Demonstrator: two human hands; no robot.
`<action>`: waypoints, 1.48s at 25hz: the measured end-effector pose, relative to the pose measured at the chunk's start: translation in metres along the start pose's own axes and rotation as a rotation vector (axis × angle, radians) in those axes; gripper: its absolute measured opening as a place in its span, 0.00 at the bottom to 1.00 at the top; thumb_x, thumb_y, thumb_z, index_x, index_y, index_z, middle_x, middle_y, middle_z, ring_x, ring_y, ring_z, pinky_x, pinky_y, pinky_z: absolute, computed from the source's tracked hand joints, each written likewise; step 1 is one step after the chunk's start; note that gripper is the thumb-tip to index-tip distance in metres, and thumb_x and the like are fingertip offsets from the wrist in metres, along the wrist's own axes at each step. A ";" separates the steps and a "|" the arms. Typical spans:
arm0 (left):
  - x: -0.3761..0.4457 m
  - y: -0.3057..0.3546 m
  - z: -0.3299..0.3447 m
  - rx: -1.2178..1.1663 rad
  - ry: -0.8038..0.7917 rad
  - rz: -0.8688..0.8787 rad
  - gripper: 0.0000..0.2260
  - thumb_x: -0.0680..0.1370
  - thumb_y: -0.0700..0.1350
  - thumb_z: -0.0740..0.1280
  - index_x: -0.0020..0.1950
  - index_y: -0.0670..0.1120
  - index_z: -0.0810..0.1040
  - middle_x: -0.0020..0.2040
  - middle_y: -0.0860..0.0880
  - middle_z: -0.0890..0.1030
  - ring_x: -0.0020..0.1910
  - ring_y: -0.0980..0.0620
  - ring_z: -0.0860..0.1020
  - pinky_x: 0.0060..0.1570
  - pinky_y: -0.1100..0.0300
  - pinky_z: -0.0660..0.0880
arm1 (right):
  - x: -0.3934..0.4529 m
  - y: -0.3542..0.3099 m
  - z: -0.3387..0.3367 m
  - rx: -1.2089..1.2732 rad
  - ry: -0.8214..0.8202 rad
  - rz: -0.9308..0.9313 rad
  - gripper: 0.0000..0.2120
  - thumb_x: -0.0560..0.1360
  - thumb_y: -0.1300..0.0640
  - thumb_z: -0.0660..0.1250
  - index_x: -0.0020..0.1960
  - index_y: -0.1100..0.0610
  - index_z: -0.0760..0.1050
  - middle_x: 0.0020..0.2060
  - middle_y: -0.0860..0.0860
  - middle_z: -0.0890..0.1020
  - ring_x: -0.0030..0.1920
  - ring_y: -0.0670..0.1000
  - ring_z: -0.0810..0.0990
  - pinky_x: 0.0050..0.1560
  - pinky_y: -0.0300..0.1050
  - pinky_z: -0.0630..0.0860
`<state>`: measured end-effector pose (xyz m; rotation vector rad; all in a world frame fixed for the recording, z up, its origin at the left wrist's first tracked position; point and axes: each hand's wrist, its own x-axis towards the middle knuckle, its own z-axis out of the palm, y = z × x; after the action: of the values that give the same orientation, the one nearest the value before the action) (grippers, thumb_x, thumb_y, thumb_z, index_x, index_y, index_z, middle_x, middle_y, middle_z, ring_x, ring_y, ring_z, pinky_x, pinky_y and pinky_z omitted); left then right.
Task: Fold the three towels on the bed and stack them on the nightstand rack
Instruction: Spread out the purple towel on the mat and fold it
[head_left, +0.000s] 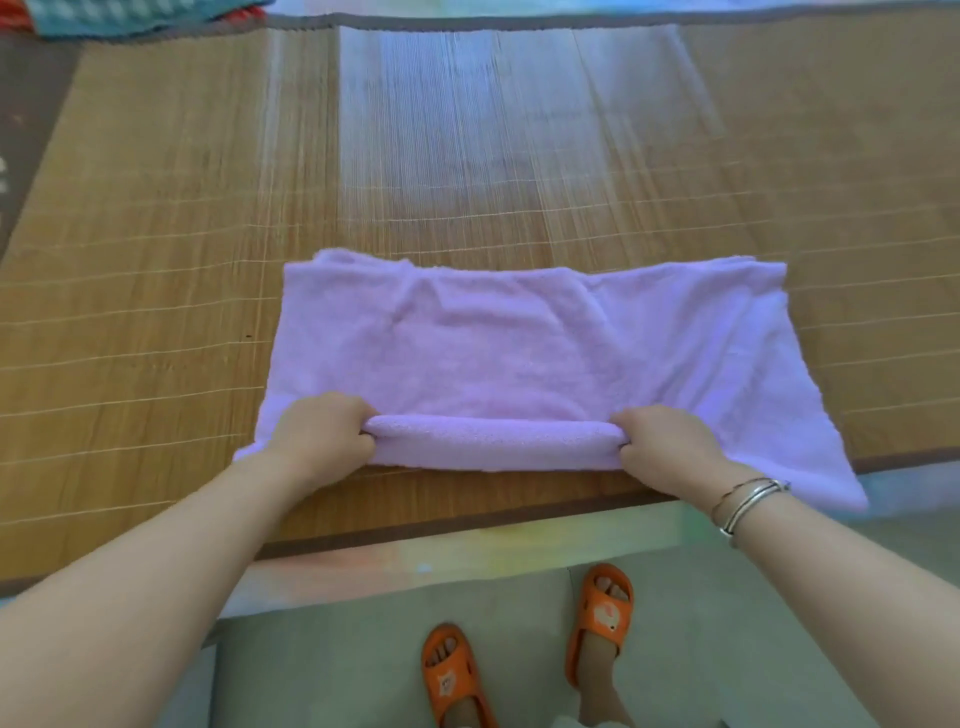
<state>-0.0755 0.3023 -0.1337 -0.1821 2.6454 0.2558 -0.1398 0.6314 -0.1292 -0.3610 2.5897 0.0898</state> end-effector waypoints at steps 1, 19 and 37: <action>0.002 -0.003 -0.007 -0.029 -0.150 -0.033 0.08 0.71 0.46 0.57 0.32 0.47 0.69 0.34 0.50 0.76 0.40 0.44 0.75 0.33 0.57 0.65 | 0.004 0.000 -0.007 0.027 -0.149 -0.018 0.05 0.70 0.62 0.59 0.41 0.54 0.72 0.44 0.55 0.80 0.45 0.58 0.76 0.40 0.44 0.67; 0.076 0.077 0.042 0.001 0.149 -0.127 0.28 0.78 0.65 0.41 0.75 0.63 0.33 0.76 0.58 0.32 0.75 0.48 0.30 0.68 0.31 0.37 | 0.100 0.011 0.006 0.156 0.417 -0.167 0.28 0.80 0.43 0.45 0.76 0.53 0.58 0.76 0.53 0.59 0.77 0.52 0.54 0.75 0.55 0.46; 0.130 0.295 0.041 -0.171 0.323 -0.047 0.30 0.76 0.66 0.39 0.78 0.60 0.42 0.78 0.58 0.39 0.77 0.51 0.36 0.74 0.45 0.34 | 0.118 0.234 -0.043 0.347 0.564 0.103 0.04 0.71 0.59 0.65 0.45 0.58 0.73 0.43 0.53 0.74 0.45 0.56 0.72 0.44 0.49 0.65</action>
<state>-0.2223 0.5872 -0.1859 -0.3698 2.9326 0.4730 -0.3219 0.8232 -0.1532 -0.1327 3.0977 -0.4869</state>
